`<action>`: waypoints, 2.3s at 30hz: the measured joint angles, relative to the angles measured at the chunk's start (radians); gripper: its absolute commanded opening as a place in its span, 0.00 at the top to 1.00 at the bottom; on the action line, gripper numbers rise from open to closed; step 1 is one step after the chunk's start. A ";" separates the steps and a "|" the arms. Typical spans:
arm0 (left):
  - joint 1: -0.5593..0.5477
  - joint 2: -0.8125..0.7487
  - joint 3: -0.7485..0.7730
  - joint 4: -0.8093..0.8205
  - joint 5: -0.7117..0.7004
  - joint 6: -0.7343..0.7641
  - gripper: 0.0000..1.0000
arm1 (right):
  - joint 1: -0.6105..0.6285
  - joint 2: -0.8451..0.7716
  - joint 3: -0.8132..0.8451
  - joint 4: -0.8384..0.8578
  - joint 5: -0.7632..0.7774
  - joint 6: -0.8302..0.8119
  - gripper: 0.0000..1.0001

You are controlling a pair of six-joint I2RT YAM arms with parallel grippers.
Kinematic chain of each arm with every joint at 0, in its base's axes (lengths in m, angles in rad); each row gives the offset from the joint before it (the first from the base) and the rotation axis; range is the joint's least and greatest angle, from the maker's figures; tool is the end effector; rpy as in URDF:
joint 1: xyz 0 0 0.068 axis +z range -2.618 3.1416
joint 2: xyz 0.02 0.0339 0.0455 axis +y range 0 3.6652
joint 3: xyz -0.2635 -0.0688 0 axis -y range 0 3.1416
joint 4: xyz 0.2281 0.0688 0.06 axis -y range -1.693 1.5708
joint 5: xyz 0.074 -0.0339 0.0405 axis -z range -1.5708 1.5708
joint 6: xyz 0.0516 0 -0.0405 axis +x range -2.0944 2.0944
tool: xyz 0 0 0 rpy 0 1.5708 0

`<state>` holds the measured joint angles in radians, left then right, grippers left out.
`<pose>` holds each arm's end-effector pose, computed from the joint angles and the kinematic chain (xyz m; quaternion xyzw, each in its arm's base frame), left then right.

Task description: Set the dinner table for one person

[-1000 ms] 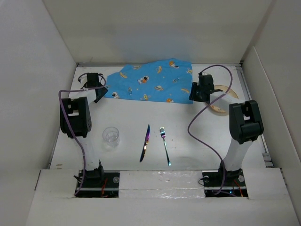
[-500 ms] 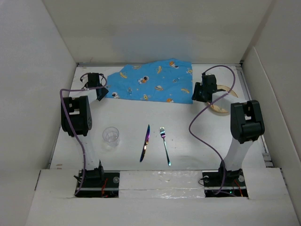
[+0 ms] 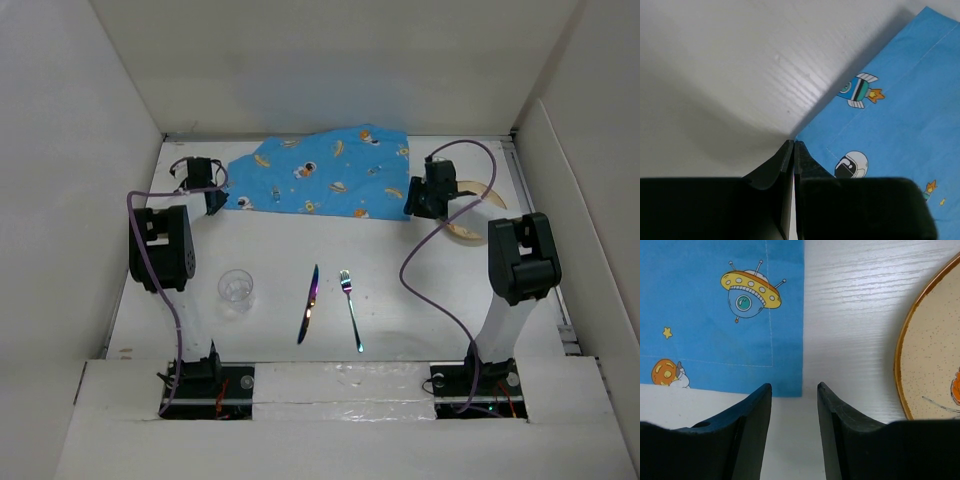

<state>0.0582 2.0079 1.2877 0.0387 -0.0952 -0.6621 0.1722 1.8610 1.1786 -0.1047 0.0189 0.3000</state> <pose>0.4389 0.0305 0.1679 -0.3369 0.8367 -0.0868 0.4230 0.3932 0.0674 0.1797 0.0626 0.9220 0.0808 0.3733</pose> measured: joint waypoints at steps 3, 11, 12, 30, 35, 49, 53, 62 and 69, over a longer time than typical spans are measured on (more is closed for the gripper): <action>0.000 -0.050 -0.039 -0.023 -0.030 0.011 1.00 | 0.021 0.000 0.000 -0.001 0.003 0.000 0.51; 0.000 -0.192 -0.079 -0.080 -0.072 0.033 1.00 | 0.077 -0.007 -0.016 -0.010 0.016 0.007 0.50; 0.000 -0.203 -0.079 -0.089 -0.089 0.039 1.00 | 0.079 -0.012 -0.025 -0.011 0.018 0.008 0.49; 0.003 -0.248 -0.085 -0.140 -0.137 0.117 1.00 | 0.163 -0.006 -0.071 0.007 0.046 0.066 0.51; 0.003 -0.263 -0.085 -0.138 -0.131 0.121 1.00 | 0.170 -0.002 -0.074 0.028 0.077 0.110 0.51; 0.003 -0.296 -0.083 -0.134 -0.223 0.149 1.00 | 0.183 0.059 0.001 0.015 0.155 0.159 0.65; 0.003 -0.296 -0.083 -0.133 -0.216 0.148 1.00 | 0.185 0.059 0.003 0.012 0.158 0.159 0.62; 0.003 -0.296 -0.083 -0.132 -0.192 0.147 1.00 | 0.229 0.059 0.005 0.003 0.169 0.145 0.70; 0.003 -0.296 -0.083 -0.118 -0.164 0.140 1.00 | 0.220 0.059 0.004 -0.007 0.164 0.148 1.00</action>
<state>0.0608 1.7115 1.2049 -0.0792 -0.2588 -0.5220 0.3920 1.9198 1.1824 -0.1120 0.1825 0.4480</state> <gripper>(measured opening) 0.006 0.025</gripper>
